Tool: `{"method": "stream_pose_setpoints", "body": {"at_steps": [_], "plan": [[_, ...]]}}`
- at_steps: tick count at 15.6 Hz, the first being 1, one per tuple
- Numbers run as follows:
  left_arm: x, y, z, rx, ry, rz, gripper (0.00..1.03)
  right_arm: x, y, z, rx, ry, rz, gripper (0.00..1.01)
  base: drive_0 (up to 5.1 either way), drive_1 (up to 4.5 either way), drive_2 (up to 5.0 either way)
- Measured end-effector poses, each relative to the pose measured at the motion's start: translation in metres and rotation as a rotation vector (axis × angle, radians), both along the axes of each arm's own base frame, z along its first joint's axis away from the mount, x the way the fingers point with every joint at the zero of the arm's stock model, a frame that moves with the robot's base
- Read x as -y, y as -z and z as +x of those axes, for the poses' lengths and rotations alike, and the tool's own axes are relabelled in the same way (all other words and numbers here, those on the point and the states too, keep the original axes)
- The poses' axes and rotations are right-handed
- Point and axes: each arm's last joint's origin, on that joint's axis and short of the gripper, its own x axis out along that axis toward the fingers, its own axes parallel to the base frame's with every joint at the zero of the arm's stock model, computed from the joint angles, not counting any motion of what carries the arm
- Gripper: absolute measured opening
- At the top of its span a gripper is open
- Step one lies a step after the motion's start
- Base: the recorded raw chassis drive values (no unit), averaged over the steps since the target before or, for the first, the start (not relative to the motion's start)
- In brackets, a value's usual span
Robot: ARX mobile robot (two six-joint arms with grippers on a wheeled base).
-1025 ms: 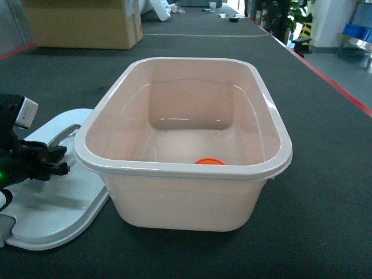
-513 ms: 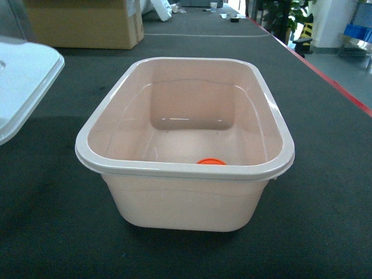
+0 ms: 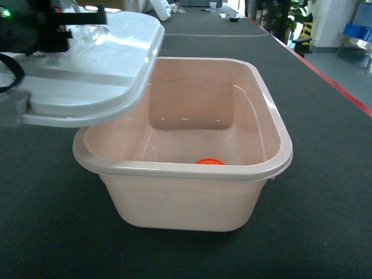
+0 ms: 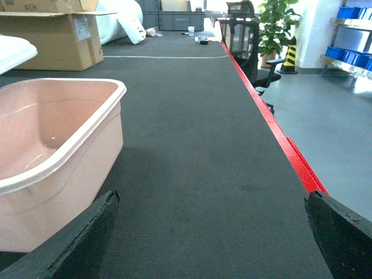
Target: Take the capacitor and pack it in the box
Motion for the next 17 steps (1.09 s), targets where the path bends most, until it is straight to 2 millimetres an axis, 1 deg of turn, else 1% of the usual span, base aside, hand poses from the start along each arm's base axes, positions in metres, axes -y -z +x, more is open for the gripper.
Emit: {"method": "stream_pose_setpoints", "body": {"at_steps": [1, 2, 3, 5, 7, 9, 10, 11, 13, 17], "plan": [[0.016, 0.001, -0.005, -0.007, 0.013, 0.008, 0.02, 0.0, 0.0, 0.0, 0.0, 0.0, 0.0, 0.98, 0.0, 0.0, 0.0], [0.038, 0.001, -0.014, -0.019, 0.033, 0.019, 0.02, 0.0, 0.0, 0.0, 0.0, 0.0, 0.0, 0.98, 0.0, 0.0, 0.0], [0.052, 0.002, -0.02, -0.03, 0.043, 0.029, 0.02, 0.0, 0.0, 0.0, 0.0, 0.0, 0.0, 0.98, 0.0, 0.0, 0.0], [0.069, 0.002, -0.027, -0.035, 0.046, 0.027, 0.02, 0.0, 0.0, 0.0, 0.0, 0.0, 0.0, 0.98, 0.0, 0.0, 0.0], [0.088, 0.0, -0.029, -0.03, 0.051, 0.0, 0.02, 0.0, 0.0, 0.0, 0.0, 0.0, 0.0, 0.98, 0.0, 0.0, 0.0], [0.099, 0.003, -0.029, -0.046, 0.06, -0.016, 0.02, 0.0, 0.0, 0.0, 0.0, 0.0, 0.0, 0.98, 0.0, 0.0, 0.0], [0.112, 0.01, -0.027, -0.066, 0.073, -0.053, 0.02, 0.0, 0.0, 0.0, 0.0, 0.0, 0.0, 0.98, 0.0, 0.0, 0.0], [0.117, 0.013, -0.025, -0.076, 0.07, -0.08, 0.02, 0.0, 0.0, 0.0, 0.0, 0.0, 0.0, 0.98, 0.0, 0.0, 0.0], [0.121, 0.018, -0.025, -0.096, 0.066, -0.095, 0.02, 0.0, 0.0, 0.0, 0.0, 0.0, 0.0, 0.98, 0.0, 0.0, 0.0], [0.126, 0.02, -0.025, -0.101, 0.069, -0.111, 0.02, 0.0, 0.0, 0.0, 0.0, 0.0, 0.0, 0.98, 0.0, 0.0, 0.0]]}}
